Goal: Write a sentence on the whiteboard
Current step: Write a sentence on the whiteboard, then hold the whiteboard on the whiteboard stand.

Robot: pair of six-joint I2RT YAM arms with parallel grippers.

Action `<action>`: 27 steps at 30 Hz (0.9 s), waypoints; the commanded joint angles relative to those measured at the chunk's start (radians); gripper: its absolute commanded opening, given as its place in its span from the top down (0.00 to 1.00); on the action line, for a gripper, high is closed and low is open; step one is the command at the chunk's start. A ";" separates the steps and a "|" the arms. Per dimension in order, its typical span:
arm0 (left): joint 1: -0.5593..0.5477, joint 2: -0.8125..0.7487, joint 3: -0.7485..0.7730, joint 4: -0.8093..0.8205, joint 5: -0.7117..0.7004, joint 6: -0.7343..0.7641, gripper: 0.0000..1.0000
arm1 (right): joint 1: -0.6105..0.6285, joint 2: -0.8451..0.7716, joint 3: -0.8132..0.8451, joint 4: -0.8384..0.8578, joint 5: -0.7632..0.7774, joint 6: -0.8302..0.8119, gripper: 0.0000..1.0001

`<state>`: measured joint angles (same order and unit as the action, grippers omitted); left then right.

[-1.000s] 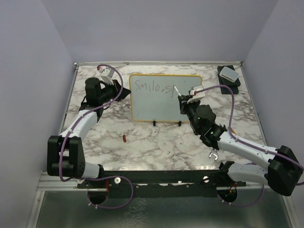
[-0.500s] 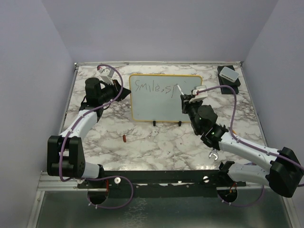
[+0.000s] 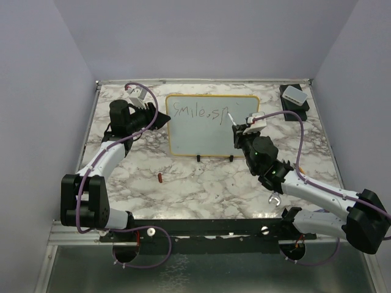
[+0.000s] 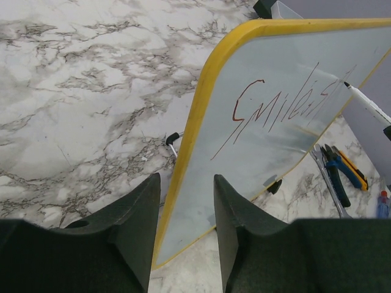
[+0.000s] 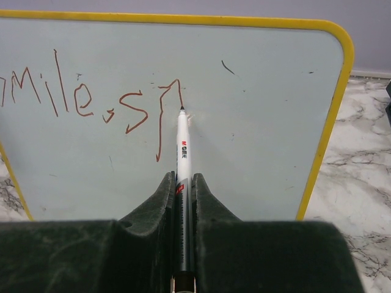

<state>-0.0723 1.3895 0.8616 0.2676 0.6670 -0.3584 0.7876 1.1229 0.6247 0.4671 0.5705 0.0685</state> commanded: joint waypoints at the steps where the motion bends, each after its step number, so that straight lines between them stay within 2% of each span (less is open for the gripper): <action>1: -0.004 0.004 -0.004 0.023 0.028 0.000 0.55 | 0.002 -0.003 -0.017 -0.028 -0.013 0.010 0.99; 9: -0.006 0.006 -0.006 0.022 0.007 0.010 0.47 | 0.002 0.007 -0.017 -0.017 -0.048 0.005 0.99; 17: -0.038 0.057 0.018 0.023 0.057 0.016 0.47 | 0.002 0.021 -0.013 -0.013 -0.069 0.003 0.99; 27: -0.049 0.074 0.020 0.023 0.061 0.016 0.64 | 0.002 0.016 -0.013 -0.013 -0.089 0.001 0.99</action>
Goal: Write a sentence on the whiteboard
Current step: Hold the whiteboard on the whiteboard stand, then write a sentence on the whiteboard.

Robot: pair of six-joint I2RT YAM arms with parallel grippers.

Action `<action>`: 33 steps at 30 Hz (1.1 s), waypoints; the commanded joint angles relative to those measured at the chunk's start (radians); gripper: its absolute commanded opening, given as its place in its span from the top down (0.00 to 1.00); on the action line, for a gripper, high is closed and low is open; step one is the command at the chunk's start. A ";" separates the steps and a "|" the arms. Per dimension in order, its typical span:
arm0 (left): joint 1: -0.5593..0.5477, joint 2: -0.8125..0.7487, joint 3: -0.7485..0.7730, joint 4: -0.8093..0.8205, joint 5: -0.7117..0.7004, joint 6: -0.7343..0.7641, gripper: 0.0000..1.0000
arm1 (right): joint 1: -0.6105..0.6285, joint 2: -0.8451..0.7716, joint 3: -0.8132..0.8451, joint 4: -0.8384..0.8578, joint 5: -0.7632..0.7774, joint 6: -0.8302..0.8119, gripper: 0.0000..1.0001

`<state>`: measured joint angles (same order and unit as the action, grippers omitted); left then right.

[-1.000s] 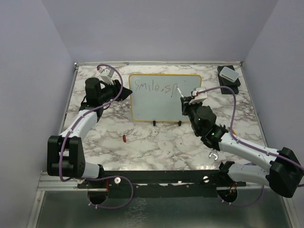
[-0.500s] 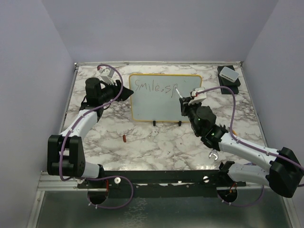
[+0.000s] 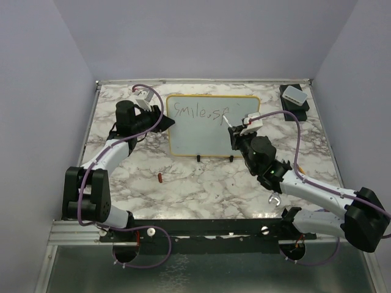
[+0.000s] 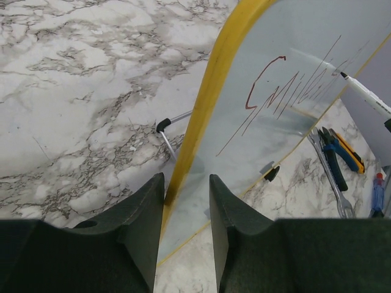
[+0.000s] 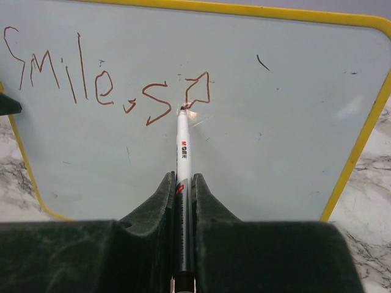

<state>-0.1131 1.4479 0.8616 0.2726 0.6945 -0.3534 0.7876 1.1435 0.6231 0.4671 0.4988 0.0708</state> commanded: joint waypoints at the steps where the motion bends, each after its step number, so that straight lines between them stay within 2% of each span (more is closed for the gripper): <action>1: -0.009 0.015 0.019 0.017 0.031 0.011 0.65 | 0.002 -0.014 -0.013 -0.013 -0.018 -0.002 0.99; 11: -0.009 0.014 0.016 0.018 0.019 0.013 0.67 | 0.002 -0.112 -0.025 -0.029 0.077 -0.032 0.99; 33: -0.009 0.007 0.013 0.013 0.014 0.019 0.68 | 0.001 -0.046 -0.001 0.045 0.116 -0.103 0.99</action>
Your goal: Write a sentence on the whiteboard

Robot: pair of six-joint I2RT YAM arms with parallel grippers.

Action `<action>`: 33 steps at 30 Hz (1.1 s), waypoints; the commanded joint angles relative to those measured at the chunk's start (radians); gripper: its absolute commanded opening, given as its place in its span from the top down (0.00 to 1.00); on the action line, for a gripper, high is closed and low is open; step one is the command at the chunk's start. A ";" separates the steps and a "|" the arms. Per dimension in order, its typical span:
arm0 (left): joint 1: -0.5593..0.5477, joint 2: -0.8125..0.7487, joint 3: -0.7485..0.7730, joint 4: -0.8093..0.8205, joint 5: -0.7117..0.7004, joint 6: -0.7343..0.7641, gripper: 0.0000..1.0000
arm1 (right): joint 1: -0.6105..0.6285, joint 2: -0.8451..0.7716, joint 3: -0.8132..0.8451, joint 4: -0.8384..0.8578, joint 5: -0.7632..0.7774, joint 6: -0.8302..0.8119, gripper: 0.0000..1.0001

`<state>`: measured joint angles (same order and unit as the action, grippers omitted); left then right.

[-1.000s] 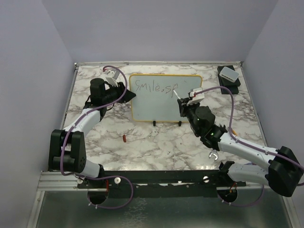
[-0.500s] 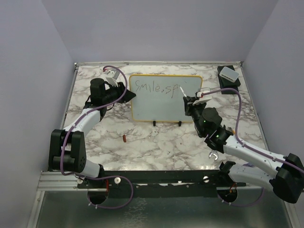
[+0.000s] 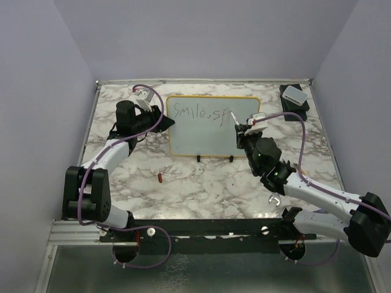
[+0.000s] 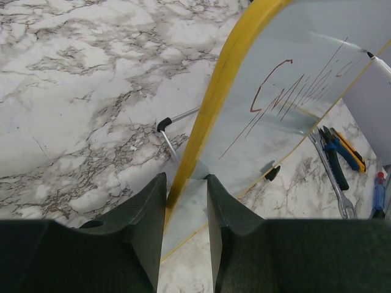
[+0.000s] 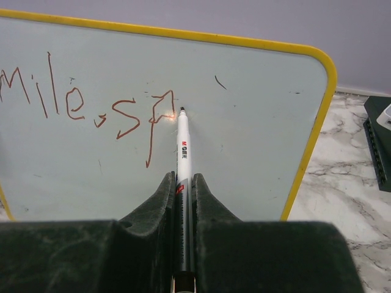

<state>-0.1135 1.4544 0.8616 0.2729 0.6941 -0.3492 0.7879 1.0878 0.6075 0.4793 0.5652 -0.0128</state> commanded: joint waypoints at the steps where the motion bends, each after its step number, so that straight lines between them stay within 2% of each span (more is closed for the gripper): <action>1: -0.009 -0.001 0.013 0.013 0.015 0.014 0.68 | -0.001 0.008 0.013 0.029 0.055 -0.016 0.99; 7: -0.009 -0.001 0.013 0.012 0.014 0.015 0.69 | -0.001 -0.016 -0.001 -0.014 0.066 0.009 0.99; 21: -0.008 -0.002 0.014 0.012 0.013 0.014 0.70 | 0.001 -0.016 -0.048 -0.103 -0.023 0.130 0.99; 33: -0.008 -0.002 0.011 0.013 0.012 0.016 0.70 | 0.001 -0.021 -0.002 -0.034 0.043 0.064 0.99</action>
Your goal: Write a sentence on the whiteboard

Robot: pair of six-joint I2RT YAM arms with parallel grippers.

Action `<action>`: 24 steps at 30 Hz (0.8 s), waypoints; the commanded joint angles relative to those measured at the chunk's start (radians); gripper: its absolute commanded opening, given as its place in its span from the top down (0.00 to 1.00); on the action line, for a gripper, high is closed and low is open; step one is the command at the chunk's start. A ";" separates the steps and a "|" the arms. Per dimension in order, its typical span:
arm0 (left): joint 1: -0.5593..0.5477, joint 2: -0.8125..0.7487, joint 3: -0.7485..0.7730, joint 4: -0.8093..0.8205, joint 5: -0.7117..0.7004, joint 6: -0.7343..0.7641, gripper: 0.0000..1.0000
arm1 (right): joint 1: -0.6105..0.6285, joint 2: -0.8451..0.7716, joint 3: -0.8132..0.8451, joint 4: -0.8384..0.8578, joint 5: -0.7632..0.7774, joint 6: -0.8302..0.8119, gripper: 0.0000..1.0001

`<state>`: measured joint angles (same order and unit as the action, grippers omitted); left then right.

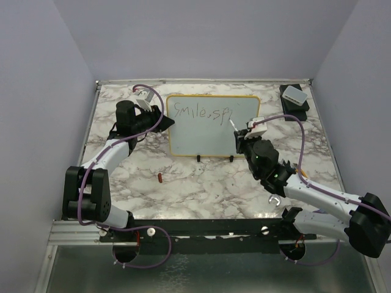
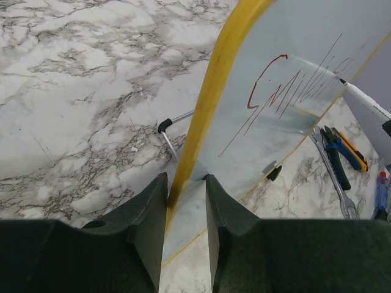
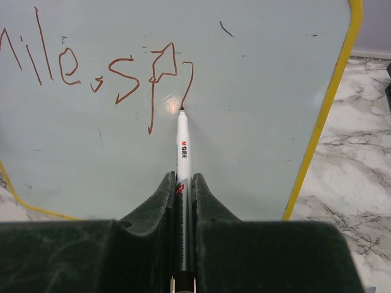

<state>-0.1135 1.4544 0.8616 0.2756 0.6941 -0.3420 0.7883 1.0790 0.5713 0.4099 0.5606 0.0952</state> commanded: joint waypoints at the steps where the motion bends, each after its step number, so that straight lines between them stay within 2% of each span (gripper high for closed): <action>1: -0.009 -0.002 0.011 0.011 0.012 0.009 0.70 | 0.000 -0.010 0.042 0.041 0.055 -0.056 0.99; 8: -0.009 -0.002 0.013 0.009 0.012 0.009 0.70 | 0.000 0.002 0.066 0.082 0.073 -0.121 0.99; 24: -0.008 -0.006 0.011 0.007 0.011 0.011 0.71 | -0.001 0.003 0.050 0.058 0.099 -0.098 0.99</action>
<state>-0.1135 1.4544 0.8616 0.2756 0.6945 -0.3382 0.7883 1.0794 0.6144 0.4690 0.6319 -0.0021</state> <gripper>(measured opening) 0.298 0.105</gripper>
